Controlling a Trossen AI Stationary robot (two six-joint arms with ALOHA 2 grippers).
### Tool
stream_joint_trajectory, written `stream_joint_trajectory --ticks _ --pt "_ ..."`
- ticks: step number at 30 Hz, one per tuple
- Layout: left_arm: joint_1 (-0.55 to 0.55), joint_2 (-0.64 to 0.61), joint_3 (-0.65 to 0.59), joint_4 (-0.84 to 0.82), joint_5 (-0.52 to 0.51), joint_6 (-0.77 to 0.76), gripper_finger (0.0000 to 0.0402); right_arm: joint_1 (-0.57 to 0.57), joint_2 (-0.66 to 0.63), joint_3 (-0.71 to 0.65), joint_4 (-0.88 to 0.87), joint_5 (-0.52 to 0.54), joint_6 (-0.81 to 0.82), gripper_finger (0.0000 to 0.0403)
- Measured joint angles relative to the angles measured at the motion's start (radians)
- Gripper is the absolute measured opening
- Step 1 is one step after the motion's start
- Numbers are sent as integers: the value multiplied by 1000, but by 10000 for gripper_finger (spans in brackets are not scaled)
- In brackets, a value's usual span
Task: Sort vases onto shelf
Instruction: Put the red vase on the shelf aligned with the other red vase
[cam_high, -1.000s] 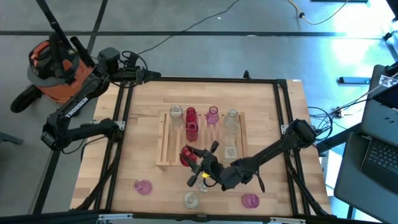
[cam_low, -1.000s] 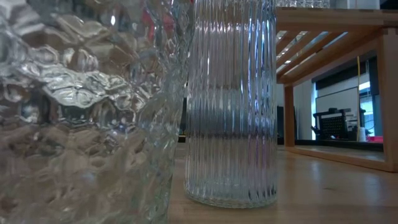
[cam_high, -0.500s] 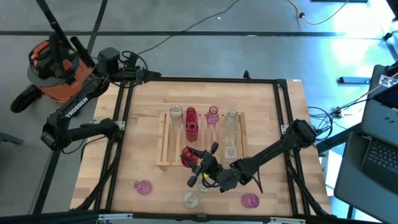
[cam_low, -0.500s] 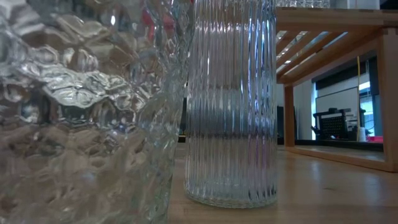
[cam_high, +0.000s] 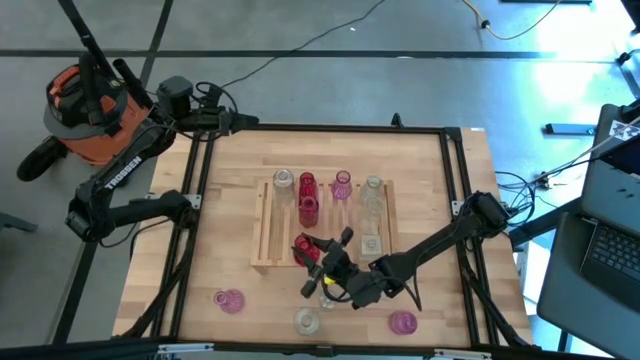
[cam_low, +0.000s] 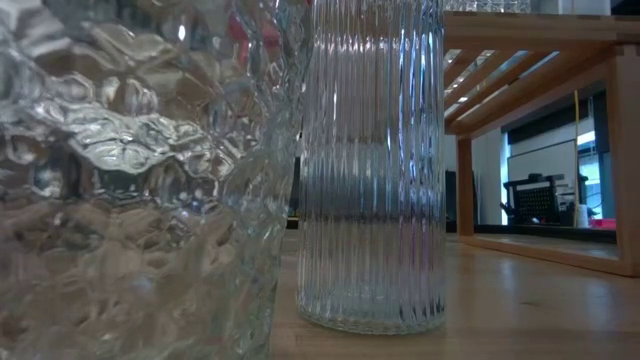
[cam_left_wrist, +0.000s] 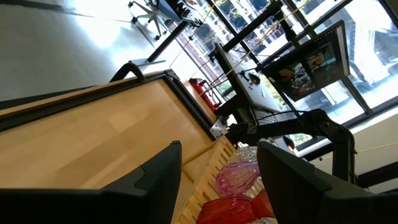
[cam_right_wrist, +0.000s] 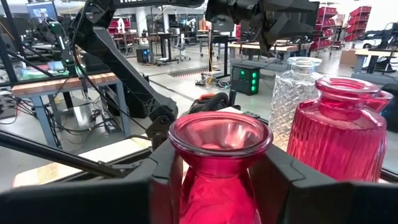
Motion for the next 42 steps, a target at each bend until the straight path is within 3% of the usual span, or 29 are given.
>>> stream_joint_trajectory --ticks 7,15,30,39,42 --pt "0 0 0 0 11 -1 201 -16 0 0 1 -51 2 114" --pt "0 0 0 0 46 -4 201 -21 0 0 -111 -40 127 140" --pt "0 0 0 1 56 -4 201 -21 0 0 -222 -32 244 143" --pt "0 0 0 1 56 -4 201 -21 -1 0 -233 -36 265 145" --pt "0 0 0 2 56 -4 201 -21 -1 0 -234 -41 266 163"
